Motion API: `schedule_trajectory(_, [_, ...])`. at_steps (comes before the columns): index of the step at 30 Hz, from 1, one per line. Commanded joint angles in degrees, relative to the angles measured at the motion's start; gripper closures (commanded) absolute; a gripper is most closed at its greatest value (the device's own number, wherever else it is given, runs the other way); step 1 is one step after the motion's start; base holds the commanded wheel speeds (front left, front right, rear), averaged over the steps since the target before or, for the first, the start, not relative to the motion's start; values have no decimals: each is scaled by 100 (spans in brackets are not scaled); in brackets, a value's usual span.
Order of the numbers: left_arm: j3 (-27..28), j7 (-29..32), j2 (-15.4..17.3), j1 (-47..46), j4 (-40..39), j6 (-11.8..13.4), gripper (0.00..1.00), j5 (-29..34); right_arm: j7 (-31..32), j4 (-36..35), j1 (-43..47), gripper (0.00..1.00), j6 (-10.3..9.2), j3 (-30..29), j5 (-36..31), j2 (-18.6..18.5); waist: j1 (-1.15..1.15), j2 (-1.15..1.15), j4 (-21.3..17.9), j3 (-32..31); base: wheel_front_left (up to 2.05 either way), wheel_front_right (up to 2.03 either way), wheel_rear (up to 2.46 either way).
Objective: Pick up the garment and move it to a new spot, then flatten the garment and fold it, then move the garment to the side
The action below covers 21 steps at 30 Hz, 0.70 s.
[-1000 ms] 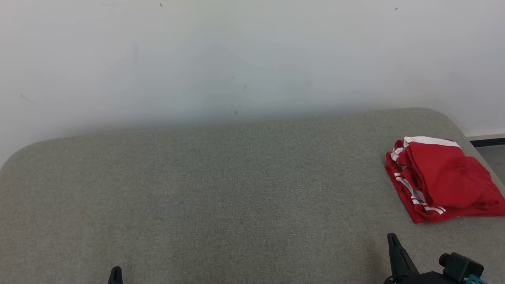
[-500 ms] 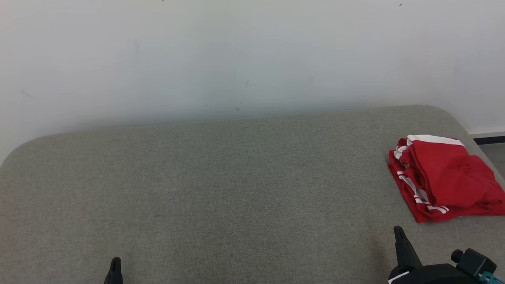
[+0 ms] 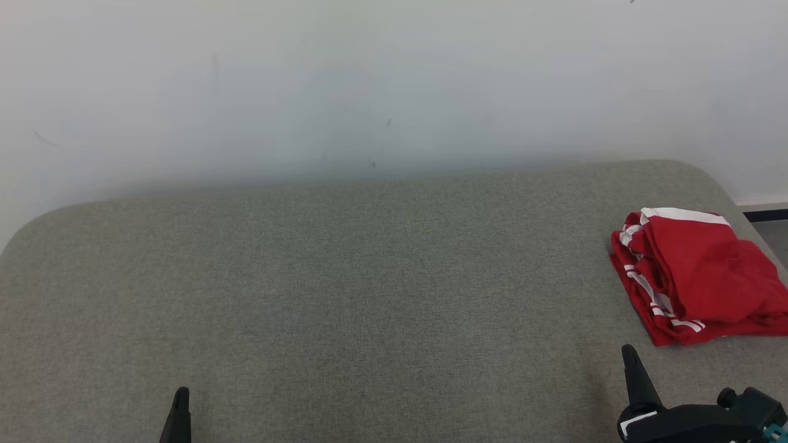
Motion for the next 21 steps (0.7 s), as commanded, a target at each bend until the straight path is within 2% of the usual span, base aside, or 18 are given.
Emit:
schedule_trajectory(1, [34, 52, 33, -161, -43, -47, 100, -237, 54, -104, -144, 100, -6, -58, 198, 14, -1, 0, 6, 11, 0, 0, 0])
schedule_trajectory(21, [86, 365, 42, -391, -6, -134, 100, -1472, 368, -272, -192, 100, -8, -274, 1340, 71, -1, 0, 58, 116, 0, 0, 0])
